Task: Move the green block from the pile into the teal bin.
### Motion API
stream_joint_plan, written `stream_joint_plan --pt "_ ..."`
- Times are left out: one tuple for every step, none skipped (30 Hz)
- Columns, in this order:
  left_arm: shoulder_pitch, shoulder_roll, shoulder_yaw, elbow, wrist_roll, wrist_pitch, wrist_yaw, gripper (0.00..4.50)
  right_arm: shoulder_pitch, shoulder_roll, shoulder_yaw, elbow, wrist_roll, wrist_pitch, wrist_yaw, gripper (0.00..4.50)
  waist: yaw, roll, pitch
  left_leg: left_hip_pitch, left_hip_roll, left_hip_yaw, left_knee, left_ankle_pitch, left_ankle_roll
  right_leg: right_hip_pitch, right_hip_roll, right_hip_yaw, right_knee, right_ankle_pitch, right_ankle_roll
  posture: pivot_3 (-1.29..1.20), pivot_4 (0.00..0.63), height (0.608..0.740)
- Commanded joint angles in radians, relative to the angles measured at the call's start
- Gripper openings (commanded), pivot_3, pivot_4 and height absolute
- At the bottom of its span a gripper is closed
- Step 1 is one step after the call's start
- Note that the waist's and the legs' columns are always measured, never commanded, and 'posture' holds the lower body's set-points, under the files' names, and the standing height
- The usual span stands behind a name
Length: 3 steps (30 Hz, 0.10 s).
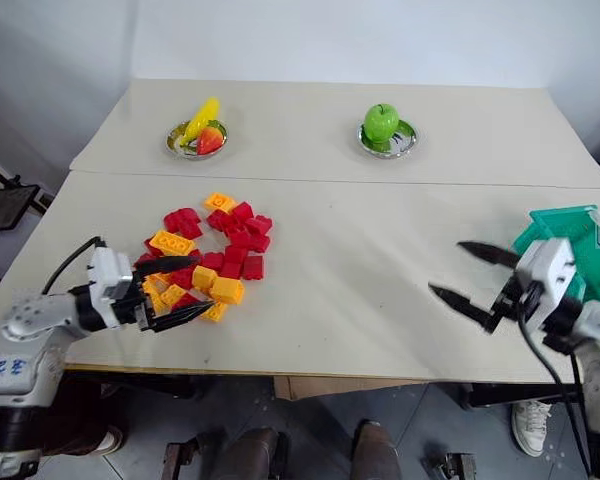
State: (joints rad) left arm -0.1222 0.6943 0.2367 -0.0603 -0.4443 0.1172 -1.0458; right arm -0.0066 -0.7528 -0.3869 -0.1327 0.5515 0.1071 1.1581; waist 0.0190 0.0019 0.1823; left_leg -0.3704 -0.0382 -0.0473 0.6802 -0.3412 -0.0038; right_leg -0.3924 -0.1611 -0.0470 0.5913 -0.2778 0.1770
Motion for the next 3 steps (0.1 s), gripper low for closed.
stream_joint_plan --pt "0.072 0.002 0.092 -0.060 -0.005 -0.032 0.058 4.50 0.061 0.007 0.019 -0.019 0.006 -0.057 0.072 4.47 0.002 0.000 0.000 0.000 0.000 0.000 0.000 0.000 0.000 0.000 0.000 0.000 0.000 0.000 0.000 0.00 0.150 0.740" --pt "0.094 -0.001 0.107 -0.068 -0.014 -0.033 0.063 4.50 0.074 0.009 0.028 -0.013 0.004 -0.068 0.085 4.47 0.002 0.000 0.000 0.000 0.000 0.000 0.000 -0.001 -0.001 0.000 0.000 0.000 0.000 0.000 0.000 0.00 0.150 0.740" --pt "0.115 -0.001 0.118 -0.078 -0.006 -0.036 0.077 4.50 0.080 0.012 0.032 -0.004 0.000 -0.077 0.086 4.47 0.002 0.000 0.000 0.000 0.000 0.000 0.000 -0.001 -0.001 0.000 0.000 0.000 0.000 0.000 0.000 0.00 0.150 0.740"
